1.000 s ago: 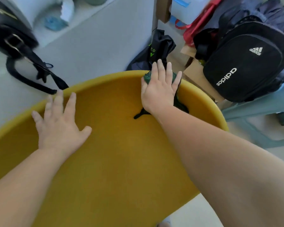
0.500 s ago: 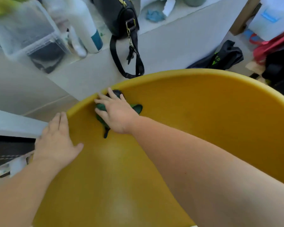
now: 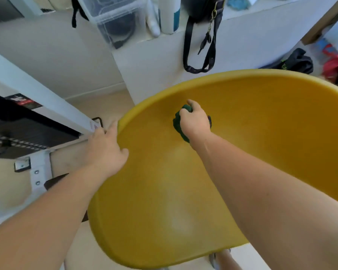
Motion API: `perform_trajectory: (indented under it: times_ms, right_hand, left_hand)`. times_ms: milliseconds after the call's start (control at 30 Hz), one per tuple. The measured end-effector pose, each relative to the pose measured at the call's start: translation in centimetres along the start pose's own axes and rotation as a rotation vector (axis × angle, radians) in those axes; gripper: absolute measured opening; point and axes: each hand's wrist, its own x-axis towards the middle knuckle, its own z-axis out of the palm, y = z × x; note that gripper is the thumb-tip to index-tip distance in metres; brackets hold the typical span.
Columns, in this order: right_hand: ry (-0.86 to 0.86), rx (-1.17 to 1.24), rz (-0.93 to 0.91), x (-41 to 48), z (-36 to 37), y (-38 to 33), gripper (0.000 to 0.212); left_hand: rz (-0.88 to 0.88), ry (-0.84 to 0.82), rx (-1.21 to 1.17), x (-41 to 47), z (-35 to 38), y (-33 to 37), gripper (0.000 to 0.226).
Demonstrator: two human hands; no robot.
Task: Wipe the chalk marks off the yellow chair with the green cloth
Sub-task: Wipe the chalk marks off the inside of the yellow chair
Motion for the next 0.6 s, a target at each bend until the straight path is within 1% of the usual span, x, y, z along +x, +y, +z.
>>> perform_trajectory:
  times_ms: [67,100,167,200,267,333,367,400,467,533,600]
  right_hand:
    - [0.025,0.021,0.07,-1.2,1.1,-1.0,0.042]
    - [0.047,0.019,0.096,-1.4,1.1,-1.4,0.046]
    - [0.082,-0.037,0.131,-1.8,2.3,-1.9,0.075]
    - [0.097,-0.045,0.132,-1.8,2.9,-2.0,0.085]
    - [0.133,-0.001,0.158,-2.2,4.5,-2.4,0.096]
    - [0.183,0.094,0.198,-2.6,6.1,-2.6,0.092]
    - [0.189,0.076,0.185,-2.9,6.6,-2.6,0.088]
    - [0.199,-0.016,0.166,-2.3,7.2,-2.1,0.087]
    - [0.212,-0.005,0.181,-2.5,7.7,-1.7,0.089]
    - [0.23,-0.036,0.174,-2.6,7.4,-1.4,0.083]
    - [0.24,-0.047,0.169,-2.7,6.6,-1.1,0.097]
  left_hand:
    - [0.027,-0.013,-0.048,-2.3,0.1,-2.2,0.078]
    - [0.039,-0.019,-0.068,-3.2,0.3,-2.8,0.075]
    - [0.074,-0.029,-0.111,-5.0,0.5,-4.8,0.069]
    - [0.099,-0.035,-0.127,-5.7,0.6,-5.8,0.067]
    - [0.138,-0.035,-0.177,-6.9,0.9,-7.5,0.064]
    - [0.165,-0.037,-0.227,-7.9,1.2,-8.7,0.063]
    - [0.18,-0.038,-0.242,-8.3,1.3,-9.2,0.062]
    - [0.196,-0.036,-0.25,-8.7,1.5,-9.7,0.061]
    - [0.221,-0.036,-0.263,-9.3,1.9,-10.5,0.059]
    - [0.235,-0.032,-0.284,-9.7,2.1,-11.1,0.057]
    - [0.248,-0.033,-0.32,-10.6,2.4,-11.6,0.055]
